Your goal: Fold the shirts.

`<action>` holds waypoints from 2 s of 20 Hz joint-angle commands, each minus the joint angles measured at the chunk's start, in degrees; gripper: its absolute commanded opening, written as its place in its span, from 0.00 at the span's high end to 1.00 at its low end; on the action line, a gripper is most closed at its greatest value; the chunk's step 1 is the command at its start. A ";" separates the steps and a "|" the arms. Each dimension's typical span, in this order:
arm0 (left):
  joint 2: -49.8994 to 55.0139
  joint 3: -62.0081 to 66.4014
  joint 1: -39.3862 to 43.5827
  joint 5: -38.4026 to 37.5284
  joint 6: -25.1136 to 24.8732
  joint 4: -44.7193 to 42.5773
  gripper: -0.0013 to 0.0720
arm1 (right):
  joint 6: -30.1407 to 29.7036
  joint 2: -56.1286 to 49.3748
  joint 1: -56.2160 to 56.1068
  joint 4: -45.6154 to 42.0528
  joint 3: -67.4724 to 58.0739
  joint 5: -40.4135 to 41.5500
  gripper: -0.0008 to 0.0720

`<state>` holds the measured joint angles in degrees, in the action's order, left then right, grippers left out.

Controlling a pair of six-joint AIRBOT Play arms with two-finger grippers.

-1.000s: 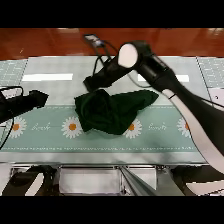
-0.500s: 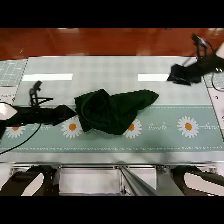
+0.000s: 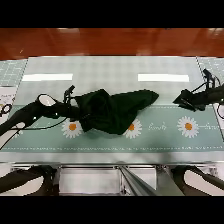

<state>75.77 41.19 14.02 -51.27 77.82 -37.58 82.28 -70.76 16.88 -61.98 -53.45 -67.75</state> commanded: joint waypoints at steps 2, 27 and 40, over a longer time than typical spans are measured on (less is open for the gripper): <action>2.62 5.31 -0.28 -5.14 -3.93 0.13 0.95 | -4.37 -5.05 -4.61 10.75 2.38 4.20 0.43; -12.98 29.07 -16.83 -11.37 -1.88 -0.31 0.95 | -1.49 -15.47 -14.43 5.51 -46.64 1.16 0.96; -27.85 53.96 -27.08 -32.89 1.29 -8.04 0.95 | 3.30 26.43 -14.78 -20.20 -60.50 -5.99 0.96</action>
<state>50.35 93.86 -12.10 -75.66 78.91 -43.29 82.43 -51.40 2.13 -73.36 -113.40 -67.64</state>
